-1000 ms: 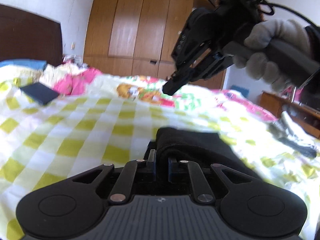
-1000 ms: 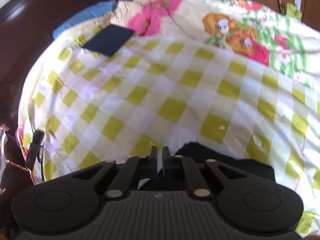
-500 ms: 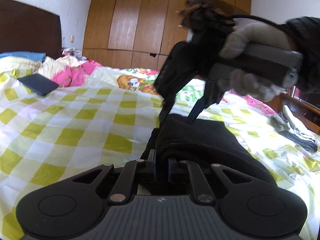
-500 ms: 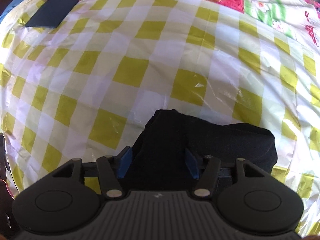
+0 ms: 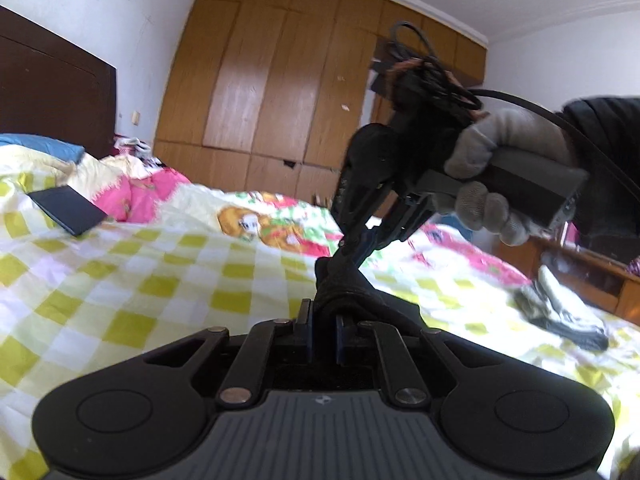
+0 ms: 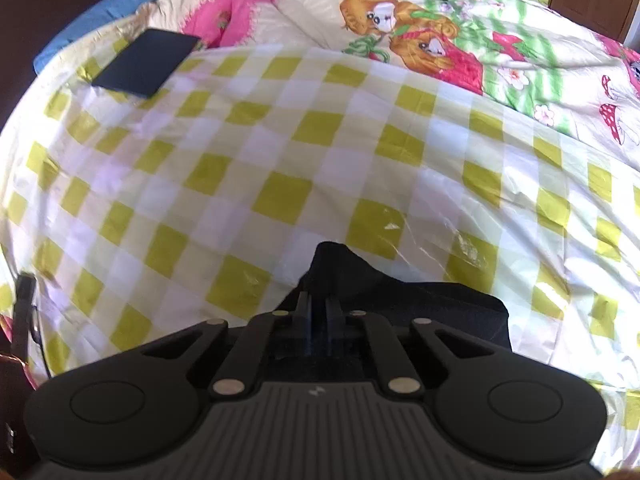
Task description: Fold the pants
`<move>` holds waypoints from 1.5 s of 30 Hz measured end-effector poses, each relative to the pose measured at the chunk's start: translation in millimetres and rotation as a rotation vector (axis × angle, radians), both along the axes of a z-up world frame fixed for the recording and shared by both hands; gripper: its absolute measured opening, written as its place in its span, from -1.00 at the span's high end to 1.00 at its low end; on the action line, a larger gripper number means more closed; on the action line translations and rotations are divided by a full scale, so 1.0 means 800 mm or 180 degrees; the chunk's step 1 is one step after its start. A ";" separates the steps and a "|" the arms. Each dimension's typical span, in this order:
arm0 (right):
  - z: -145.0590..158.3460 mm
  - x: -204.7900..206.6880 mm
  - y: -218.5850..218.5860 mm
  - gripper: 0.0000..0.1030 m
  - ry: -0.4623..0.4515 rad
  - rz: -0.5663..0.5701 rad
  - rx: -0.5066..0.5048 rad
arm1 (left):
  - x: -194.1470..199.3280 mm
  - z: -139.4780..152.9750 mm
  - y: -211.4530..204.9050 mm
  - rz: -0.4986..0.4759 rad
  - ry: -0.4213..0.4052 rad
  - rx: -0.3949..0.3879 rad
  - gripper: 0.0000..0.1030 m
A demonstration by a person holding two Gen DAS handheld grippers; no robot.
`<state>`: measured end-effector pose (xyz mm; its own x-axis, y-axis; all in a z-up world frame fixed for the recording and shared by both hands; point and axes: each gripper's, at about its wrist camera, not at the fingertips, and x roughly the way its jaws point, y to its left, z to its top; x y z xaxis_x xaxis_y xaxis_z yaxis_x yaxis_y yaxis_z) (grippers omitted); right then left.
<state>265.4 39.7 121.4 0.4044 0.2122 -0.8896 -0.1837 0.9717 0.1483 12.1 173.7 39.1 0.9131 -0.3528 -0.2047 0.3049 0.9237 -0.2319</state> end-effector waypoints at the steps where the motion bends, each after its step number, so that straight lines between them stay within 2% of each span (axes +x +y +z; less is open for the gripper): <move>1: -0.003 0.006 0.005 0.95 -0.0029 -0.0030 0.0047 | 0.002 0.001 0.006 0.0031 0.0008 -0.0071 0.50; 4: -0.027 0.029 0.020 0.98 -0.0022 -0.0143 0.0216 | 0.024 -0.016 0.025 0.0182 0.0253 -0.0182 0.50; 5: -0.041 0.035 0.024 0.98 -0.0052 -0.0185 0.0187 | 0.035 -0.027 0.033 0.0257 0.0390 -0.0195 0.51; 8: -0.073 0.033 0.027 0.97 -0.0123 -0.0181 0.0053 | 0.064 -0.053 0.060 0.0376 0.0692 -0.0453 0.50; 9: -0.077 0.030 0.023 0.87 -0.0078 -0.0128 0.0136 | 0.070 -0.056 0.063 0.0409 0.0709 -0.0417 0.50; 11: -0.073 0.027 0.014 0.85 -0.0066 -0.0057 0.0256 | 0.078 -0.061 0.062 0.0469 0.0722 -0.0294 0.51; 12: -0.068 0.028 0.008 0.66 -0.0160 -0.0012 0.0218 | 0.081 -0.065 0.064 0.0465 0.0769 -0.0305 0.51; 13: -0.063 0.031 0.003 0.31 -0.0282 0.0026 0.0126 | 0.085 -0.070 0.065 0.0453 0.0821 -0.0334 0.51; 15: -0.060 0.041 -0.009 -0.16 -0.0442 0.0115 0.0002 | 0.088 -0.077 0.065 0.0440 0.0914 -0.0320 0.51; 16: -0.063 0.048 -0.017 -0.21 -0.0407 0.0130 0.0011 | 0.089 -0.078 0.064 0.0441 0.0929 -0.0292 0.50; 20: -0.085 0.058 -0.035 -0.22 -0.0085 0.0376 0.0437 | 0.088 -0.081 0.062 0.0438 0.0971 -0.0255 0.50; 22: -0.100 0.059 -0.034 -0.18 -0.0040 0.0426 0.0425 | 0.089 -0.083 0.064 0.0427 0.0992 -0.0316 0.50; 23: -0.107 0.059 -0.032 -0.02 -0.0033 0.0443 0.0350 | 0.090 -0.083 0.066 0.0418 0.0996 -0.0353 0.50; 24: -0.112 0.059 -0.030 0.58 0.0044 0.0478 0.0331 | 0.092 -0.083 0.067 0.0419 0.1007 -0.0372 0.50; 27: -0.112 0.060 -0.031 0.67 -0.0045 0.0481 0.0297 | 0.094 -0.082 0.059 0.0484 0.1035 -0.0207 0.48; 29: -0.131 0.070 -0.036 0.68 0.0009 0.0343 0.0360 | 0.103 -0.089 0.046 0.0531 0.1113 0.0030 0.48; 31: -0.153 0.070 -0.034 0.68 -0.0055 0.0334 0.0332 | 0.111 -0.099 0.036 0.0566 0.1192 0.0235 0.49; 34: -0.151 0.067 -0.039 0.60 -0.0114 0.0198 0.0459 | 0.117 -0.107 0.037 0.0597 0.1249 0.0351 0.43; 37: -0.128 0.065 -0.063 0.32 -0.0174 0.0081 0.0662 | 0.106 -0.101 0.051 0.0636 0.1314 0.0327 0.36; 39: -0.102 0.051 -0.075 0.30 -0.0470 0.0037 0.0586 | 0.086 -0.090 0.062 0.0741 0.1346 0.0356 0.35; 41: -0.076 0.028 -0.087 0.26 -0.0721 0.0084 0.0609 | 0.062 -0.077 0.069 0.0910 0.1292 0.0540 0.36; 45: -0.057 -0.020 -0.097 0.24 -0.0765 0.0256 0.0810 | 0.039 -0.024 0.060 0.0898 0.0886 0.0911 0.37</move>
<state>249.5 -37.8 75.8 0.5686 0.4545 -0.6857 -0.3172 0.8902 0.3270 43.0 221.4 19.9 0.8618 0.0067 -0.5073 -0.0041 1.0000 0.0062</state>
